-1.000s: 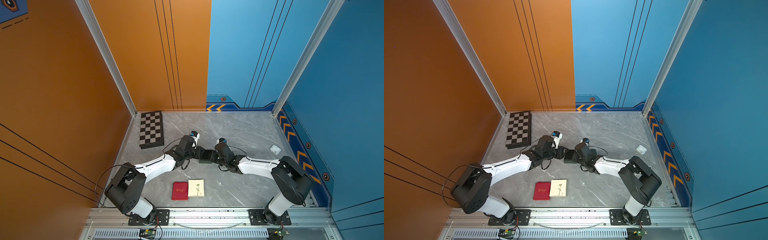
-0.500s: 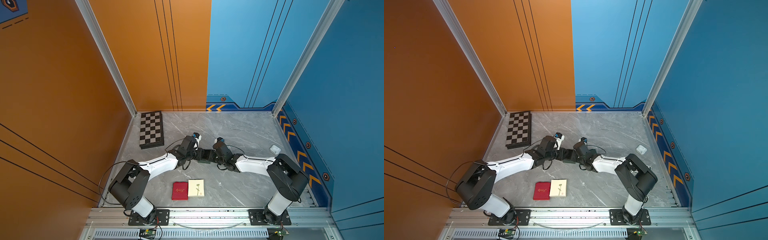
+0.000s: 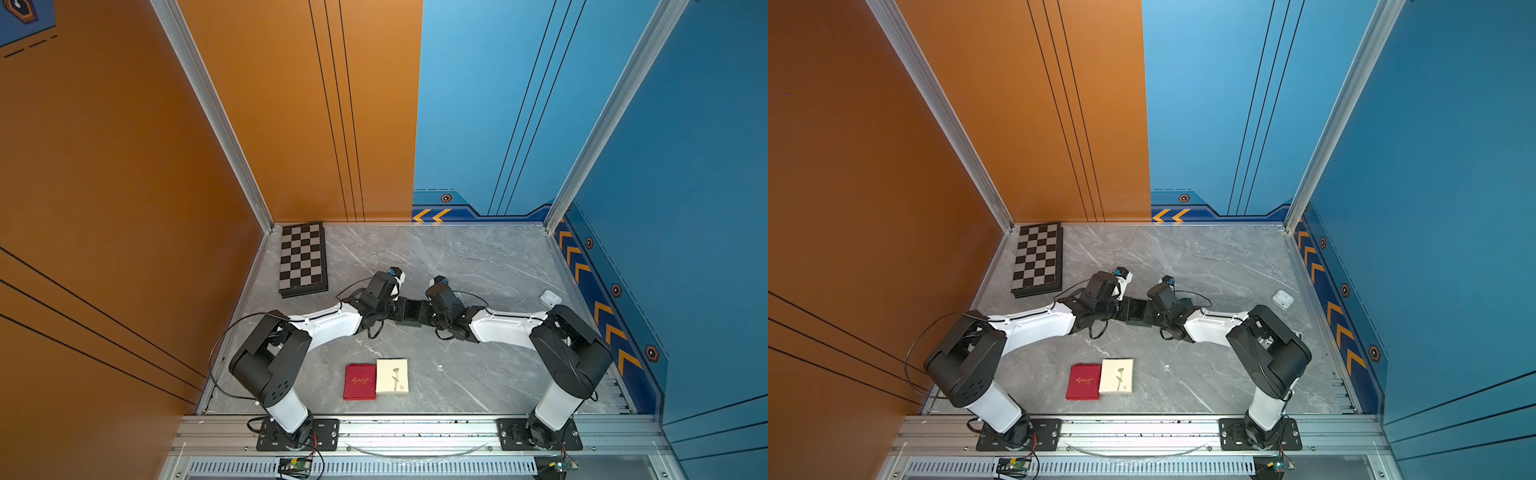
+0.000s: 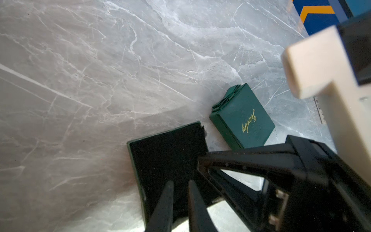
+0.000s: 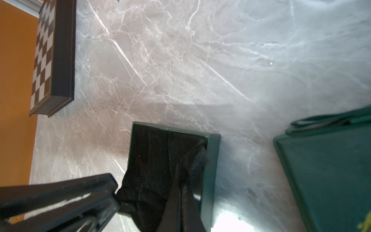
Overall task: Take the necklace out of the lift-off lid jewelry box
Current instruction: Place the inner lining in the jewelry box.
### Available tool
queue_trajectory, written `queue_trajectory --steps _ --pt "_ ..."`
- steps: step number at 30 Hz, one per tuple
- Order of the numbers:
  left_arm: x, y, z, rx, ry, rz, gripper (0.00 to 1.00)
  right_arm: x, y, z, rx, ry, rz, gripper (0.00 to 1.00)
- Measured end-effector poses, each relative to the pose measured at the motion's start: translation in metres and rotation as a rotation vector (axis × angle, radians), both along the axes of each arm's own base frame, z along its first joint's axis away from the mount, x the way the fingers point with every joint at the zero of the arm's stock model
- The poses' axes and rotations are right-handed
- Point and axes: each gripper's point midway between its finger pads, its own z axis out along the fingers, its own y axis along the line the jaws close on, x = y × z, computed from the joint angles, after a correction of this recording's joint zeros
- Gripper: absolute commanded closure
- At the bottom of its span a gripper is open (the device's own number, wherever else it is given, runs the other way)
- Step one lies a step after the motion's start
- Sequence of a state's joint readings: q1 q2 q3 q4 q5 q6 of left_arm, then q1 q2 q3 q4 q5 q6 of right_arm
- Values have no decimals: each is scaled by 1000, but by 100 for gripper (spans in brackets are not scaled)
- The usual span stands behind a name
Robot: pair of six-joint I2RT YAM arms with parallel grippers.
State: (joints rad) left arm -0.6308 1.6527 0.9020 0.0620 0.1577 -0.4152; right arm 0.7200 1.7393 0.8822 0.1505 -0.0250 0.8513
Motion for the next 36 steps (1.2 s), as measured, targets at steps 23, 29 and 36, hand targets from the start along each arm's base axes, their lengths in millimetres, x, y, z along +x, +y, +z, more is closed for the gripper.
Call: queue_trajectory --steps 23,29,36 --pt "-3 -15 -29 48 94 -9 88 13 -6 -4 -17 64 132 79" --pt "-3 -14 -29 54 99 -7 88 19 -13 16 8 35 118 70" --pt "-3 -14 -32 61 108 -6 88 20 -15 32 19 6 117 73"
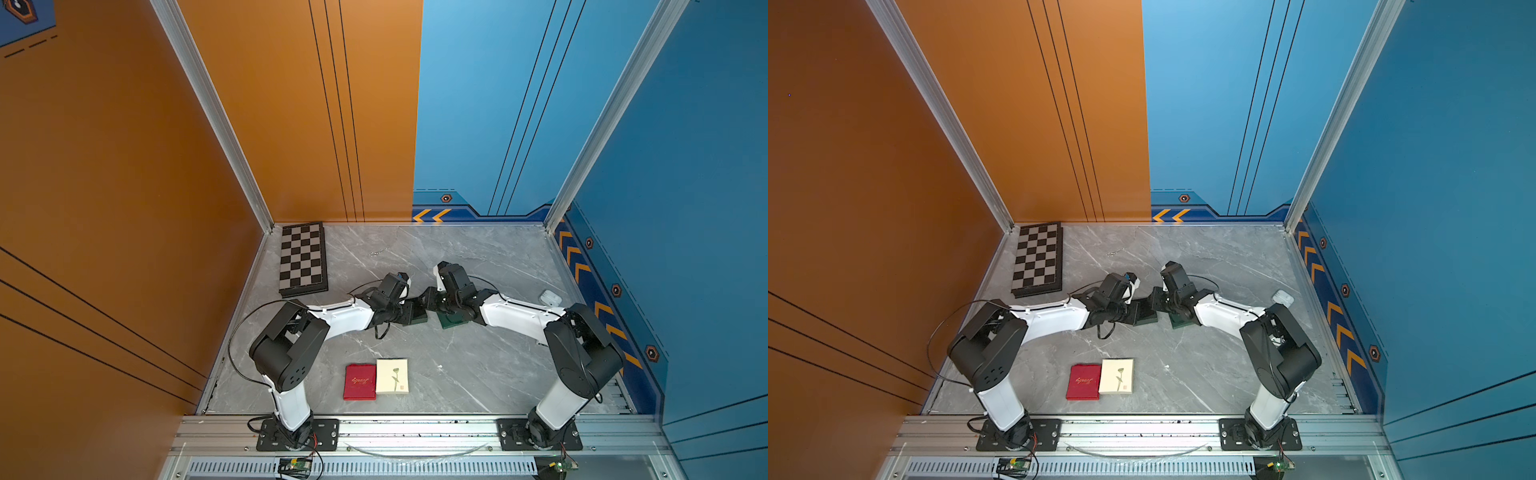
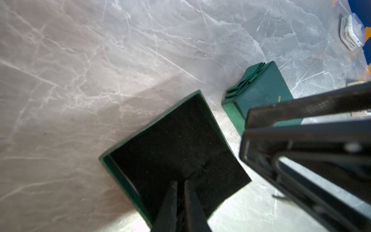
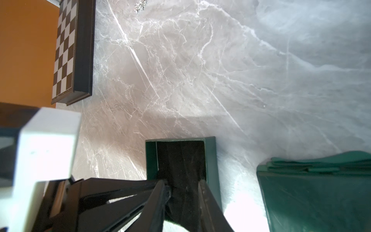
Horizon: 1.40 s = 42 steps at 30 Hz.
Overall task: Take the necklace out of the lift-off lid jewelry box
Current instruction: Place the inner lining in the jewelry box, then move the jewelry box to the center of the board.
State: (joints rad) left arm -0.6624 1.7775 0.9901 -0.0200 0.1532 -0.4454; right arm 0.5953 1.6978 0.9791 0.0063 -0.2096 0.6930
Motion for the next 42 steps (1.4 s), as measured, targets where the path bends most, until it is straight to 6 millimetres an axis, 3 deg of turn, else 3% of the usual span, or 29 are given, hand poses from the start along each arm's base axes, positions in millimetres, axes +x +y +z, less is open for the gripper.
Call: queue_trajectory --steps 6,12,17,26,34,42 --pt "2 3 5 5 -20 13 86 -4 4 0 -9 10 13 75" --pt "3 11 38 -25 -100 36 85 -2 19 9 0 -10 43 77" --pt "5 29 54 -38 -148 80 84 -6 29 0 -24 16 65 78" --pt "8 58 55 -28 -160 144 84 -16 31 -20 -107 66 68 80" --pt "10 66 64 -39 -184 157 84 -22 37 -40 -186 102 76 81" --pt "9 72 64 -36 -183 168 84 -16 38 -54 -251 127 80 83"
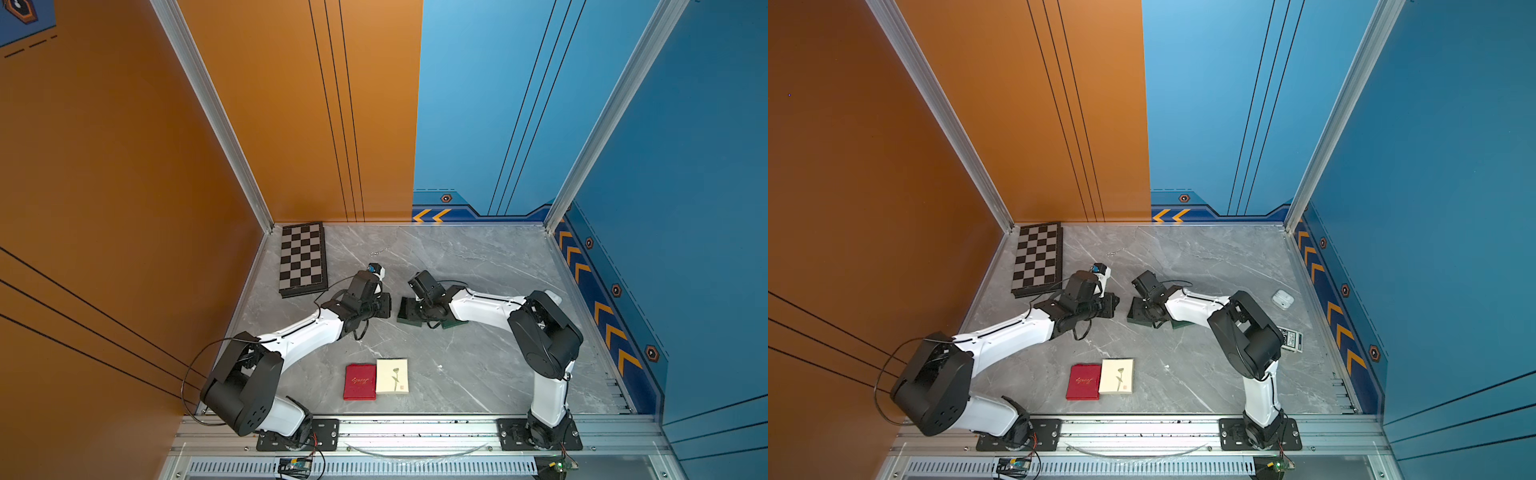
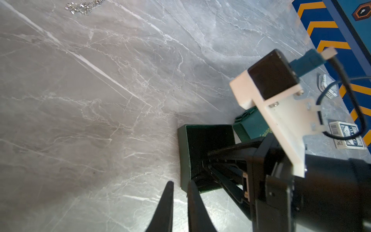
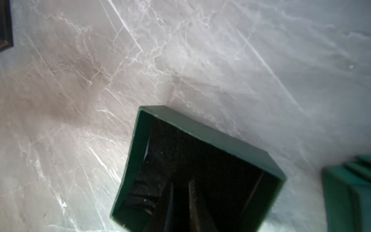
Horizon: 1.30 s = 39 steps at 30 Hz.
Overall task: Take the necklace out of the lift-off lid jewelry box
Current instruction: Move the jewelry box to the center of the board.
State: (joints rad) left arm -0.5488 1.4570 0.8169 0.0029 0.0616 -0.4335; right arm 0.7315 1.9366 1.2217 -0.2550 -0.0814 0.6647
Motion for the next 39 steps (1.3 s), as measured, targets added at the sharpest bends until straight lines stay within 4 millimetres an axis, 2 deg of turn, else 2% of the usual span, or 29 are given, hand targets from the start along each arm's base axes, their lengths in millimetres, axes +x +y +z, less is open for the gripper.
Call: queue_trajectory --steps 11,18,23,27,33,36,39 --pt "-3 6 2 0 -8 11 81 2 -5 -3 -79 -13 98 84" --pt "-10 11 12 -18 -42 14 74 7 -36 -3 -143 2 138 84" --pt "-10 12 30 -54 -100 15 68 -7 -50 -3 -161 21 193 84" --pt "-14 14 38 -75 -136 15 64 -23 -50 -3 -157 41 263 84" --pt "-12 14 45 -86 -164 16 55 -29 -47 0 -150 42 304 77" --pt "-12 14 48 -85 -176 11 50 -31 -45 5 -137 35 312 75" --pt "-13 15 53 -90 -193 8 48 -31 -42 19 -112 10 315 72"
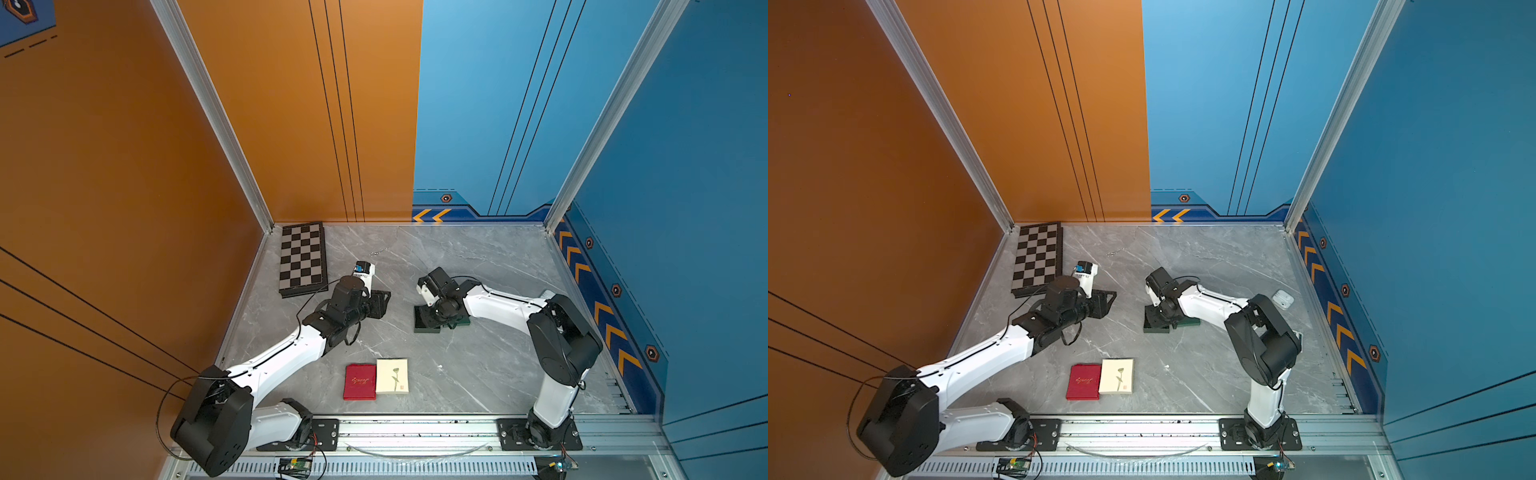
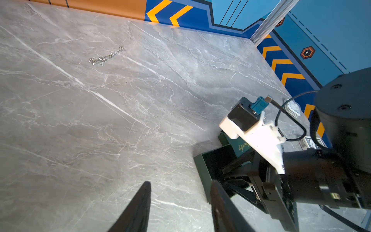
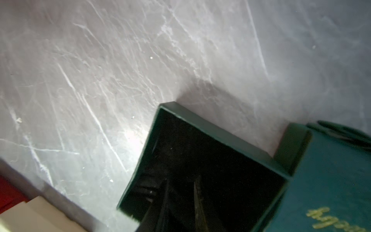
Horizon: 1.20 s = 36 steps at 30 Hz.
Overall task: Take the necklace out of the lift-off lid jewelry box
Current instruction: Move the jewelry box to the center of the board, then pick up the lid from the center of the board.
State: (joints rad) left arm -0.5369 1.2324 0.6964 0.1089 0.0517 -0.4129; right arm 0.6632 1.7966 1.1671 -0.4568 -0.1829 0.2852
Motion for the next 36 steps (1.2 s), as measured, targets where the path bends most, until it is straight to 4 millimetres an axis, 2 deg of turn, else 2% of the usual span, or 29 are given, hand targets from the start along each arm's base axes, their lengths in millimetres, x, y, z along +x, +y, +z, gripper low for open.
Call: queue_trajectory --steps 4,9,13,16,27,32,36 --pt "-1 1 4 -2 -12 -2 47 2 2 23 36 -45 -1 69" --pt "-2 1 4 -2 -13 -4 45 5 1 40 60 -81 -19 59" --pt "-2 -1 4 -4 -17 -12 45 9 -8 49 43 -111 -63 51" --pt "-2 -2 4 -7 -16 -22 46 15 -22 54 13 -135 -114 45" --pt "-1 -12 -15 -5 32 -61 46 24 -80 36 -148 -125 -264 27" --pt "-1 -15 -22 -2 51 -72 47 26 -89 26 -190 -110 -283 24" --pt "-3 -19 -37 1 95 -78 49 24 -91 11 -218 -79 -279 23"
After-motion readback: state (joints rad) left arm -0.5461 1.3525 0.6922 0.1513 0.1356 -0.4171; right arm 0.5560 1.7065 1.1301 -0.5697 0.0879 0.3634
